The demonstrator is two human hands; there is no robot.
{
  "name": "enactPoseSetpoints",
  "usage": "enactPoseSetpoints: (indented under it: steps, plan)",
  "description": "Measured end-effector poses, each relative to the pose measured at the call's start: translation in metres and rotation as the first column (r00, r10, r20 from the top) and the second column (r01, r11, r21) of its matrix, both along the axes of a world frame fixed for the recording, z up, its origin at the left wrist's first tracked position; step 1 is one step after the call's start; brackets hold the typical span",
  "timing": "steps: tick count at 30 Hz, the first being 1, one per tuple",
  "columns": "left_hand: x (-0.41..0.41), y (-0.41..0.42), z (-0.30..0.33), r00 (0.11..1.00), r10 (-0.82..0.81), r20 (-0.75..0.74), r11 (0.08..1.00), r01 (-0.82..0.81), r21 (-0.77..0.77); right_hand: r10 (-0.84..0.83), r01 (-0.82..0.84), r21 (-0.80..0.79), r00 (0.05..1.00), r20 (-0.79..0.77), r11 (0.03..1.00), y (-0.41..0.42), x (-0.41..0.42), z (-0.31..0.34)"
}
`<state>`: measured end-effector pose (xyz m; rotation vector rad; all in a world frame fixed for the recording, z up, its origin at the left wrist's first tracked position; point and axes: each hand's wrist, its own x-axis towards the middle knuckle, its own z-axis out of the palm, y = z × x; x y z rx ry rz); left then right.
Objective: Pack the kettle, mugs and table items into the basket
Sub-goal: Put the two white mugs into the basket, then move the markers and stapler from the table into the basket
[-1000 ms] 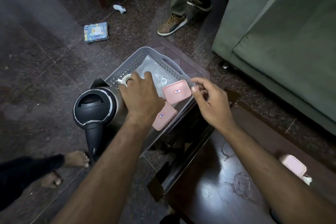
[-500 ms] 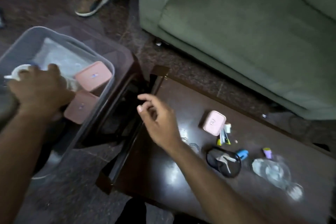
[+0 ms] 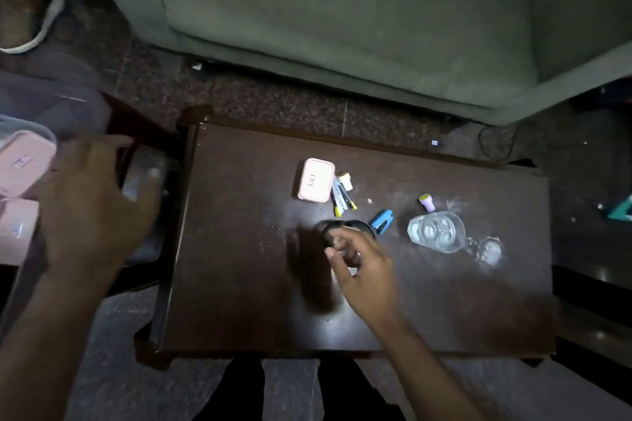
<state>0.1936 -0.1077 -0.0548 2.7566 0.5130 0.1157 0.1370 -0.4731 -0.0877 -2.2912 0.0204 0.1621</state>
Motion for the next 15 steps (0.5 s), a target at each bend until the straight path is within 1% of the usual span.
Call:
enactPoseSetpoints:
  steps: [1, 2, 4, 6, 9, 12, 15]
  plan:
    - [-0.002, -0.029, 0.001, 0.999, -0.030, 0.031, 0.999, 0.030, -0.015, -0.041, 0.042, -0.035, 0.999, 0.015, 0.999, -0.015, -0.003, 0.000]
    - [-0.002, -0.054, 0.002, 0.992, -0.110, 0.065, 0.992, 0.114, -0.062, -0.083, 0.085, -0.071, 0.996, 0.025, 0.994, -0.030, -0.005, 0.000]
    - [0.001, -0.106, 0.004, 0.980, -0.199, -0.002, 0.972, 0.197, -0.129, -0.175, 0.176, -0.120, 0.984, 0.014, 0.977, -0.056, -0.009, -0.001]
    - [0.004, -0.138, -0.008, 0.968, -0.240, -0.073, 0.951, 0.219, -0.216, -0.251, 0.249, -0.143, 0.968, 0.011, 0.958, -0.076, -0.011, -0.003]
    - [0.011, -0.173, -0.022, 0.954, -0.277, -0.115, 0.937, 0.242, -0.252, -0.329, 0.330, -0.155, 0.944, 0.034, 0.931, -0.103, -0.009, -0.007]
    - [0.017, -0.203, -0.033, 0.932, -0.337, -0.136, 0.921, 0.297, -0.251, -0.310, 0.309, -0.175, 0.950, 0.024, 0.935, -0.117, -0.001, -0.017]
    - [0.028, -0.221, -0.039, 0.916, -0.365, -0.163, 0.918, 0.326, -0.226, -0.207, 0.191, -0.220, 0.977, -0.052, 0.956, -0.118, 0.015, -0.029]
